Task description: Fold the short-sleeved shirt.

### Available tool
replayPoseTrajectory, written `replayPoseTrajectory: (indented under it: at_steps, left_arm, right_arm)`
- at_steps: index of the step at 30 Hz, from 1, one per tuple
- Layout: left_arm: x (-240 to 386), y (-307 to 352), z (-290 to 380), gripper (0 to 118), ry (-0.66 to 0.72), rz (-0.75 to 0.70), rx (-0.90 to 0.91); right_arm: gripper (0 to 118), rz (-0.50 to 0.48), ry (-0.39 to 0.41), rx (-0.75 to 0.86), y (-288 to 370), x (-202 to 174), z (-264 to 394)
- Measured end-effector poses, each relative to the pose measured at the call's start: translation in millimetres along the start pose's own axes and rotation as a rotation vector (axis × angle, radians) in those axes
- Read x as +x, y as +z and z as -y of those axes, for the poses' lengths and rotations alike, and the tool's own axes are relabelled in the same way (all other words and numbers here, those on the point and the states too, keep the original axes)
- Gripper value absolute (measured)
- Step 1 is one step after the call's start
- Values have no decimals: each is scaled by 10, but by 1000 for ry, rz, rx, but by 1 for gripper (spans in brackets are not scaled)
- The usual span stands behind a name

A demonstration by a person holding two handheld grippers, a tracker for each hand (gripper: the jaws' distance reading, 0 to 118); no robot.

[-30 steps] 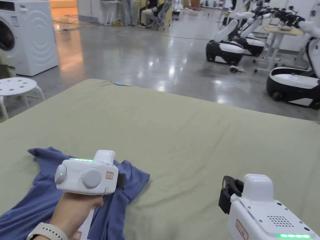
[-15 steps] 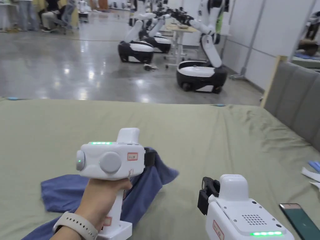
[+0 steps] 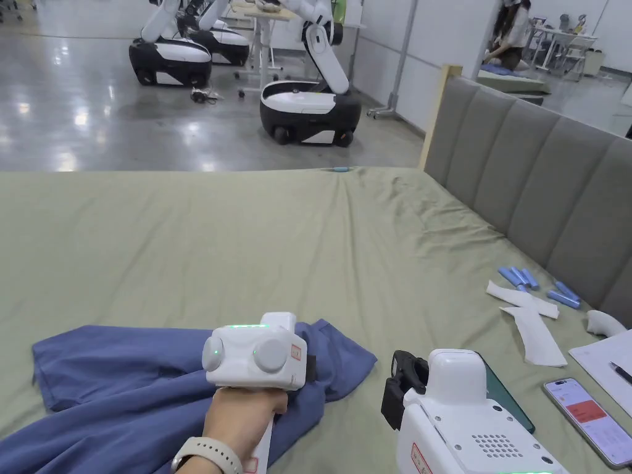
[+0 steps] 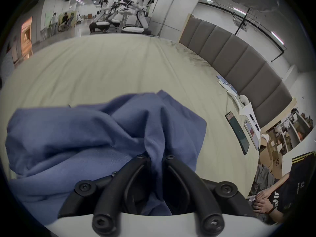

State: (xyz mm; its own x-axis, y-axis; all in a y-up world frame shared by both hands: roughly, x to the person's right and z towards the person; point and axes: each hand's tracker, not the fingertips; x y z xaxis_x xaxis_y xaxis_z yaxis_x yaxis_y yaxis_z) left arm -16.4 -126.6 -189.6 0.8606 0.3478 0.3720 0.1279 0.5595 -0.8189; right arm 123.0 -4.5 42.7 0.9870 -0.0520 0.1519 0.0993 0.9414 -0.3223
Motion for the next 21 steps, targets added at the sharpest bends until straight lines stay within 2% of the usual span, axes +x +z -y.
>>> replayPoseTrajectory:
  at_steps: [2,3,6,7,11,14,15,16,17,18,19,20,21]
  left_arm:
    - [-20,89,12,12,-17,18,70]
    - [-45,201,10,26,-33,67,135]
    - [-5,900,116,102,-104,87,343]
    - [-14,1150,182,107,-143,86,398]
    - [-160,2176,690,107,-245,58,586]
    - [-398,2718,1187,106,-257,-74,602]
    - [-489,2827,1336,100,-244,-128,579]
    - [-631,2920,1492,82,-229,-184,552]
    - [-771,3031,1650,48,-225,-224,537]
    - [-901,3119,1778,9,-216,-275,544]
    - [-1067,3181,1877,8,-191,-368,537]
    - [-1265,3248,1957,7,-158,-401,508]
    - [-1454,3311,1995,7,-121,-368,467]
  right_arm:
    - [2,-13,3,-1,-31,-4,55]
    - [2,-17,16,-1,-36,-25,67]
    - [2,-33,38,-1,5,-112,76]
    - [2,-41,35,1,19,-142,78]
    - [2,-80,26,7,120,-335,97]
    - [2,-124,32,10,185,-516,152]
    - [2,-135,37,8,202,-585,167]
    - [2,-146,42,8,227,-675,183]
    - [2,-157,44,10,257,-759,194]
    - [2,-168,45,7,289,-833,194]
    - [2,-179,43,3,313,-912,201]
    - [2,-189,38,2,334,-985,207]
    - [2,-199,34,2,350,-1040,211]
